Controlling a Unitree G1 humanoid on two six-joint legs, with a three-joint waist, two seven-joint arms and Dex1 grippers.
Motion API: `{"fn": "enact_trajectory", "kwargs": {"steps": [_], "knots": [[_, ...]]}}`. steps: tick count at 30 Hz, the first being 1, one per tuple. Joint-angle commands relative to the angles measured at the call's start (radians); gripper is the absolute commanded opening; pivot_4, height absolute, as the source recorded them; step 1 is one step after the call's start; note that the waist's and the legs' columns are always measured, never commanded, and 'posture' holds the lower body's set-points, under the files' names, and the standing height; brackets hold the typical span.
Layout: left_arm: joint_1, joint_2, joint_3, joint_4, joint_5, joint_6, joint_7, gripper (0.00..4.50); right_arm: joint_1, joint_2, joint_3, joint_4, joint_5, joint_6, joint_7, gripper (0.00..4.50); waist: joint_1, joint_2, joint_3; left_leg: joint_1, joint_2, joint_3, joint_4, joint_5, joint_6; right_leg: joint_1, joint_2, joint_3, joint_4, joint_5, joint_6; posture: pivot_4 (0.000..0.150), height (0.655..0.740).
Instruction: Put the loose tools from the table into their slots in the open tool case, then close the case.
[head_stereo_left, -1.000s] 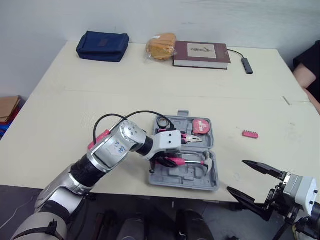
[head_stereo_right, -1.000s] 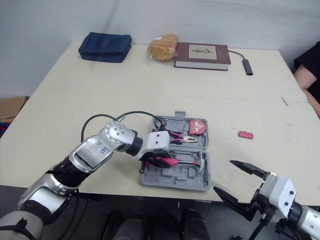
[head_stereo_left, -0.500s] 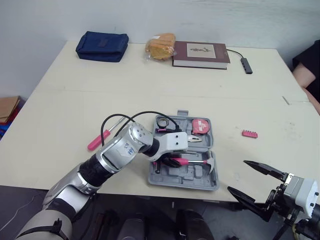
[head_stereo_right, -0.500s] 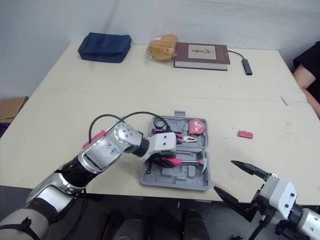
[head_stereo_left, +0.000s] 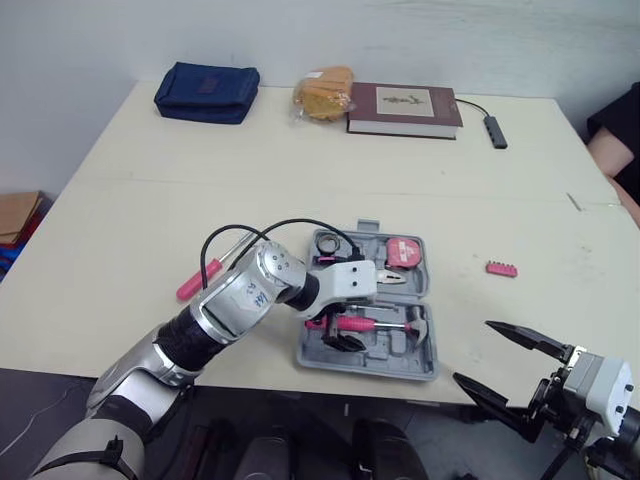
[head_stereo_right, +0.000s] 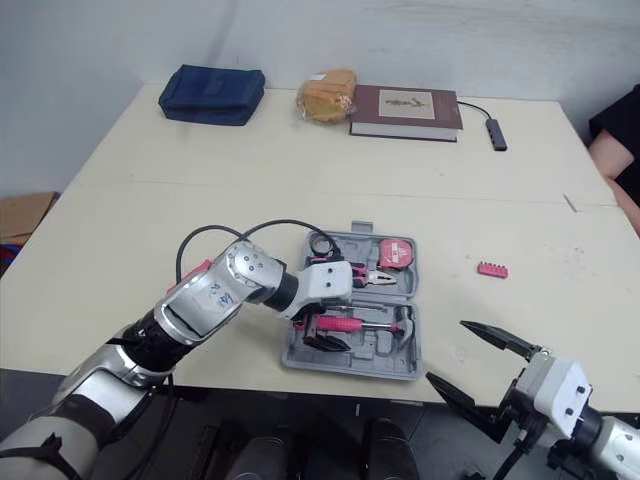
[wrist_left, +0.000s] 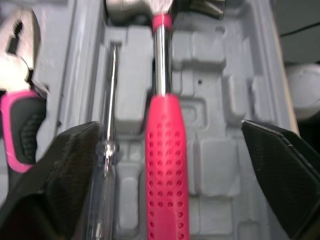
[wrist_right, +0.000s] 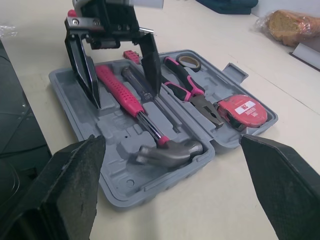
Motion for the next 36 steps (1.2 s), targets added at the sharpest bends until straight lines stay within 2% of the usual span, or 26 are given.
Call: {"fn": "enact_trajectory", "kwargs": {"steps": [1, 5, 6, 7, 8, 10, 13, 14, 15, 17, 31, 36], "knots": [[0.000, -0.003, 0.065, -0.035, -0.053, -0.080, -0.039, 4.38, 0.012, 0.005, -0.004, -0.028, 0.005, -0.023, 0.002, 4.50, 0.000, 0.000, 0.000, 0.000, 0.000, 0.000, 0.000, 0.000, 0.000, 0.000, 0.000, 0.000, 0.000, 0.000, 0.000, 0.150, 0.7400], [0.044, -0.063, 0.171, 0.034, -0.125, -0.272, -0.055, 4.38, -0.002, -0.005, -0.007, -0.020, 0.007, -0.017, 0.003, 4.50, 0.000, 0.000, 0.000, 0.000, 0.000, 0.000, 0.000, 0.000, 0.000, 0.000, 0.000, 0.000, 0.000, 0.000, 0.000, 0.150, 0.7400], [0.069, -0.102, 0.221, 0.062, -0.173, -0.303, -0.057, 3.84, -0.006, -0.006, -0.008, -0.017, 0.007, -0.017, 0.003, 4.50, 0.000, 0.000, 0.000, 0.000, 0.000, 0.000, 0.000, 0.000, 0.000, 0.000, 0.000, 0.000, 0.000, 0.000, 0.000, 0.150, 0.7400], [0.094, -0.141, 0.273, 0.087, -0.226, -0.297, -0.049, 3.49, -0.010, -0.008, -0.007, -0.014, 0.006, -0.016, 0.003, 4.50, 0.000, 0.000, 0.000, 0.000, 0.000, 0.000, 0.000, 0.000, 0.000, 0.000, 0.000, 0.000, 0.000, 0.000, 0.000, 0.150, 0.7400], [0.112, -0.157, 0.293, 0.122, -0.229, -0.285, -0.022, 3.07, -0.012, -0.008, -0.007, -0.013, 0.005, -0.015, 0.002, 4.50, 0.000, 0.001, -0.001, 0.001, 0.000, 0.000, 0.000, 0.000, 0.000, 0.001, 0.000, 0.000, 0.000, 0.000, 0.000, 0.150, 0.7400], [0.156, -0.137, 0.256, 0.155, -0.175, -0.407, -0.060, 2.13, -0.010, -0.008, -0.003, -0.015, -0.002, -0.015, 0.002, 4.50, -0.003, 0.001, -0.001, 0.002, 0.000, 0.000, 0.000, 0.000, 0.000, 0.002, 0.000, -0.001, -0.001, 0.000, 0.000, 0.150, 0.7400], [0.195, -0.145, 0.232, 0.182, -0.144, -0.474, -0.058, 0.64, -0.005, -0.008, -0.013, -0.009, -0.008, -0.018, 0.003, 4.50, -0.001, 0.002, -0.001, 0.003, 0.000, 0.001, 0.000, 0.000, 0.000, 0.003, 0.001, 0.000, 0.000, 0.000, 0.000, 0.150, 0.7400], [0.201, -0.142, 0.220, 0.192, -0.126, -0.499, -0.059, 0.24, -0.003, -0.008, -0.017, -0.007, -0.009, -0.018, 0.003, 4.50, -0.001, 0.002, -0.001, 0.003, 0.000, 0.001, 0.000, 0.000, 0.000, 0.003, 0.001, -0.001, 0.000, 0.000, 0.000, 0.150, 0.7400], [0.208, -0.140, 0.202, 0.206, -0.097, -0.520, -0.049, 0.03, -0.001, -0.007, -0.021, -0.007, -0.008, -0.018, 0.002, 4.50, 0.002, 0.002, -0.001, 0.004, 0.000, 0.001, 0.000, 0.000, 0.000, 0.004, 0.001, -0.001, -0.001, 0.000, 0.000, 0.150, 0.7400], [0.218, -0.137, 0.180, 0.224, -0.060, -0.555, -0.037, 0.03, 0.003, -0.006, -0.024, -0.009, -0.009, -0.017, 0.000, 4.50, 0.003, 0.002, -0.001, 0.004, -0.001, 0.000, 0.000, 0.000, 0.001, 0.005, 0.001, -0.001, -0.002, 0.000, 0.000, 0.150, 0.7400], [0.238, -0.078, 0.065, 0.247, 0.092, -0.483, -0.017, 0.03, 0.016, 0.011, -0.018, -0.007, -0.015, -0.029, -0.014, 4.50, -0.001, 0.004, -0.003, 0.007, 0.000, -0.001, 0.000, -0.001, 0.001, 0.009, -0.001, -0.001, -0.004, 0.000, 0.001, 0.150, 0.7400], [0.236, -0.098, 0.035, 0.292, 0.130, -0.428, 0.021, 0.03, 0.016, 0.017, -0.012, -0.009, -0.017, -0.031, -0.020, 4.50, 0.000, 0.005, -0.008, 0.007, 0.000, -0.001, 0.000, -0.002, 0.002, 0.011, -0.001, -0.002, -0.006, 0.000, 0.001, 0.150, 0.7400]]}}
